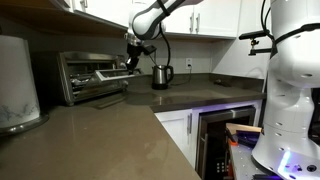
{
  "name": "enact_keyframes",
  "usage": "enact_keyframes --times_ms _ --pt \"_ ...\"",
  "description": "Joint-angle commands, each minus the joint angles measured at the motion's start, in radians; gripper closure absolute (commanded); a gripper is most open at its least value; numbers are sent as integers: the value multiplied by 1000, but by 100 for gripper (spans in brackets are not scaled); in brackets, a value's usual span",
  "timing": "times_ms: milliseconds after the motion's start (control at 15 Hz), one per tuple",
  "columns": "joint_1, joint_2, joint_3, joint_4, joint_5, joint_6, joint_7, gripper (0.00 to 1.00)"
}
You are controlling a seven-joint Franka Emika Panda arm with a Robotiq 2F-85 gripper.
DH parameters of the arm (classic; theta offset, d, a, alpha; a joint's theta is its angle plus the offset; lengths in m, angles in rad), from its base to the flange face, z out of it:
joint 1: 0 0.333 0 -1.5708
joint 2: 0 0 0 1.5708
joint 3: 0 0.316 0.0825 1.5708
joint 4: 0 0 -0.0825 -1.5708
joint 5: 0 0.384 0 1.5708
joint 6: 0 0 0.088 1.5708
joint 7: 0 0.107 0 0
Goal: Close the oven
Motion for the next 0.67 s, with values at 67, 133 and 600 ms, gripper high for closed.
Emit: enact_keyframes --times_ms 67,133,600 --pt "10 5 -22 33 -90 51 67 100" --pt "11 -1 -21 36 -94 45 68 100" --pt "18 -19 -22 60 -125 36 66 100"
